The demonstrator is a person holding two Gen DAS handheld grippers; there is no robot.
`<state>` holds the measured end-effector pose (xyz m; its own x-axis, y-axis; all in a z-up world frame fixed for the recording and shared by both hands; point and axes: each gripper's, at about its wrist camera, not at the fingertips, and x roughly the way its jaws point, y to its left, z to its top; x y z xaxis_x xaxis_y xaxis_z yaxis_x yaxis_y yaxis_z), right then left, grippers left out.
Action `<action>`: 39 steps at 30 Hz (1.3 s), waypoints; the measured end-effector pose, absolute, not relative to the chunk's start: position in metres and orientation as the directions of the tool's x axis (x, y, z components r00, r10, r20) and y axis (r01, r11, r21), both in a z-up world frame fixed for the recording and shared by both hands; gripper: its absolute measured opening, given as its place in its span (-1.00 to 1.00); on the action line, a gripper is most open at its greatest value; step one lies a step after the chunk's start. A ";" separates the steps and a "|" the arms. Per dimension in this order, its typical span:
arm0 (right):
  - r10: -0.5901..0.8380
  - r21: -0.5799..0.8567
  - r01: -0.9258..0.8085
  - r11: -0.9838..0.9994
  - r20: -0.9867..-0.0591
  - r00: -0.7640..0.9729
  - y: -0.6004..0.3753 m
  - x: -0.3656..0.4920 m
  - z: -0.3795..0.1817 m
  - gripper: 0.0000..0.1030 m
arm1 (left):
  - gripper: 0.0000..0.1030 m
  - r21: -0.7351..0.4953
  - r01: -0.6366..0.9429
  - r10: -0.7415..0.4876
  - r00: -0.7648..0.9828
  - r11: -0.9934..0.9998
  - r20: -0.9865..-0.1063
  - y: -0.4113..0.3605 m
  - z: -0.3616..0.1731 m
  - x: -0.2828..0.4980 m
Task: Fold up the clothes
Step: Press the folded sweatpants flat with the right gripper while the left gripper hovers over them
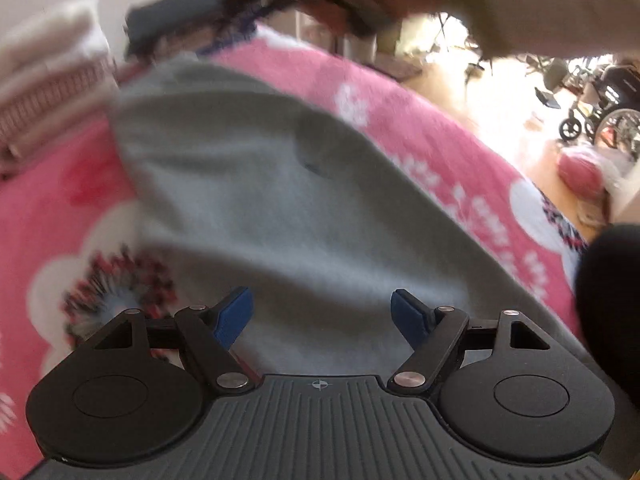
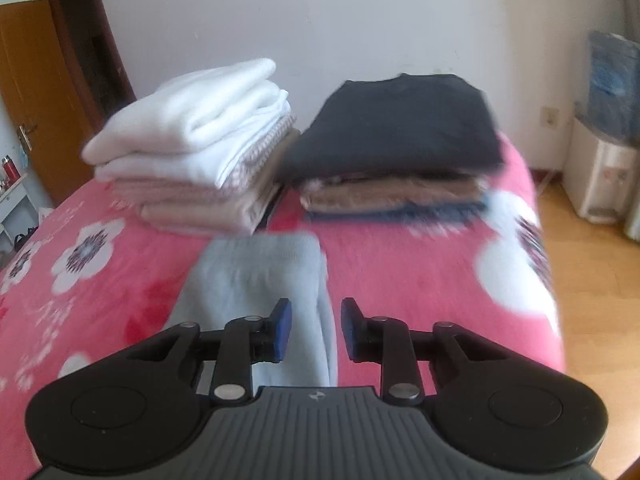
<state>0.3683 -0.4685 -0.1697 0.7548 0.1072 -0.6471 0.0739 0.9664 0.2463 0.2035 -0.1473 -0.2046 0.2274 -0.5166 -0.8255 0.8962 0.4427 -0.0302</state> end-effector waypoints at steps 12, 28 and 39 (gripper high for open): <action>0.209 0.245 -0.053 0.968 -0.675 0.707 -0.461 0.453 -0.210 -0.61 | 0.42 -0.104 0.895 -0.434 0.107 0.434 -0.895 -0.158 -0.238 0.196; 0.145 0.336 0.093 0.937 -0.618 0.773 -0.505 0.422 -0.211 0.12 | 0.47 -0.026 0.912 -0.347 0.129 0.409 -0.929 -0.167 -0.251 0.185; 0.238 0.025 -0.372 0.928 -0.806 0.541 -0.429 0.363 -0.229 -0.73 | 0.48 0.018 0.916 -0.344 0.169 0.402 -0.924 -0.159 -0.250 0.174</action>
